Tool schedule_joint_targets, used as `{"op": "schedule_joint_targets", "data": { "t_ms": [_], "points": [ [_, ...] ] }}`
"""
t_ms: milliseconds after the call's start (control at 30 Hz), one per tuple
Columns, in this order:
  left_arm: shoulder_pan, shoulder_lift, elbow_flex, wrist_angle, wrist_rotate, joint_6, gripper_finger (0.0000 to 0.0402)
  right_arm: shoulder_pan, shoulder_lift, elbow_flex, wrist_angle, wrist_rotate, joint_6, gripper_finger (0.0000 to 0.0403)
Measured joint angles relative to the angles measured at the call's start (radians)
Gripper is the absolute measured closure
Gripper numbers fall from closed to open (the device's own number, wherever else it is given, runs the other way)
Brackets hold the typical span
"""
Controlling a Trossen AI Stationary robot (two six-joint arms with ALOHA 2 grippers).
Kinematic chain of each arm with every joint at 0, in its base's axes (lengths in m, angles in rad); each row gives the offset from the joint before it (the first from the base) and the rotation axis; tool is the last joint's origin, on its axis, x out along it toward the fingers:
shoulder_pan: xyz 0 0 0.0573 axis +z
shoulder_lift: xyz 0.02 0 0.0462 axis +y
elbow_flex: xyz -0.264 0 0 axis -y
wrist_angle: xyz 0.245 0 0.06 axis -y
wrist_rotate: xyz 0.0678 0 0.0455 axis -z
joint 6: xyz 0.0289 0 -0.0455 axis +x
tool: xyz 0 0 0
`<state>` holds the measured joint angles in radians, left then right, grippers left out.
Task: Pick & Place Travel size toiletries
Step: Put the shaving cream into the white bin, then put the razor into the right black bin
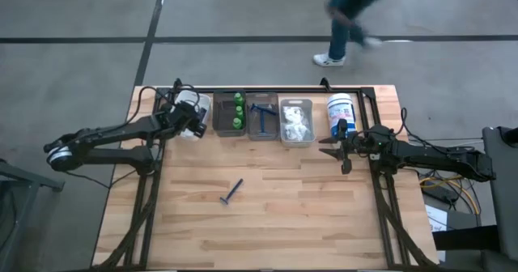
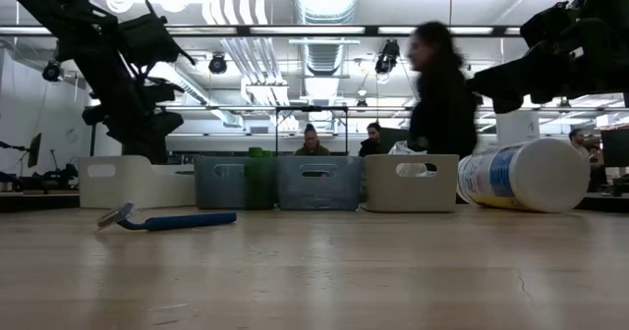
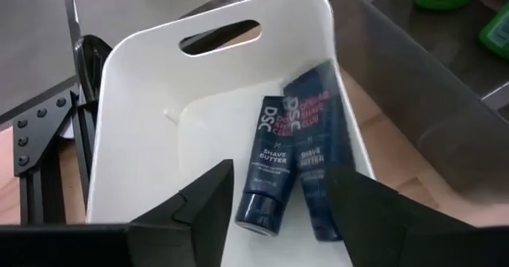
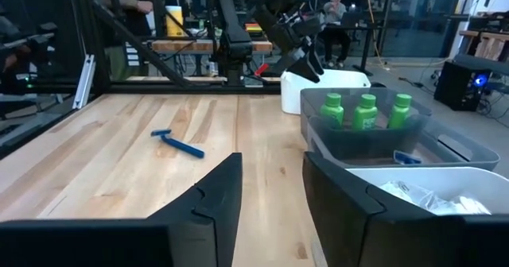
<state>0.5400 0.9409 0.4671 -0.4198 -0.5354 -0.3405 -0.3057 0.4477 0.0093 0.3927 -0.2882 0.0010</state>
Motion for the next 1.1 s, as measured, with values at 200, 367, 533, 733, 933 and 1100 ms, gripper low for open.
{"op": "schedule_joint_targets", "data": {
  "t_ms": [200, 367, 533, 733, 933, 1100],
  "points": [
    [0.002, -0.002, 0.019, -0.001, 0.002, 0.009, 0.0179, 0.0, 0.0, 0.0, 0.0, 0.0, -0.007, 0.0254],
    [0.002, -0.003, 0.067, 0.0, 0.08, 0.053, 0.0178, 0.0, 0.0, 0.0, 0.0, 0.0, 0.004, 0.0242],
    [-0.002, -0.003, 0.124, 0.0, 0.187, 0.071, 0.0179, 0.0, 0.0, 0.0, 0.0, 0.0, -0.007, 0.0229],
    [-0.082, -0.003, 0.165, 0.001, 0.268, 0.117, 0.0181, 0.0, 0.0, 0.0, 0.0, 0.0, 0.004, 0.0216],
    [-0.283, -0.003, 0.17, 0.026, 0.279, 0.124, 0.0182, 0.0, 0.0, 0.0, 0.0, 0.0, -0.008, 0.0206],
    [-0.51, 0.0, 0.169, 0.096, 0.266, 0.121, 0.0182, 0.0, 0.0, 0.0, 0.0, 0.0, 0.003, 0.0202]
  ]
}}
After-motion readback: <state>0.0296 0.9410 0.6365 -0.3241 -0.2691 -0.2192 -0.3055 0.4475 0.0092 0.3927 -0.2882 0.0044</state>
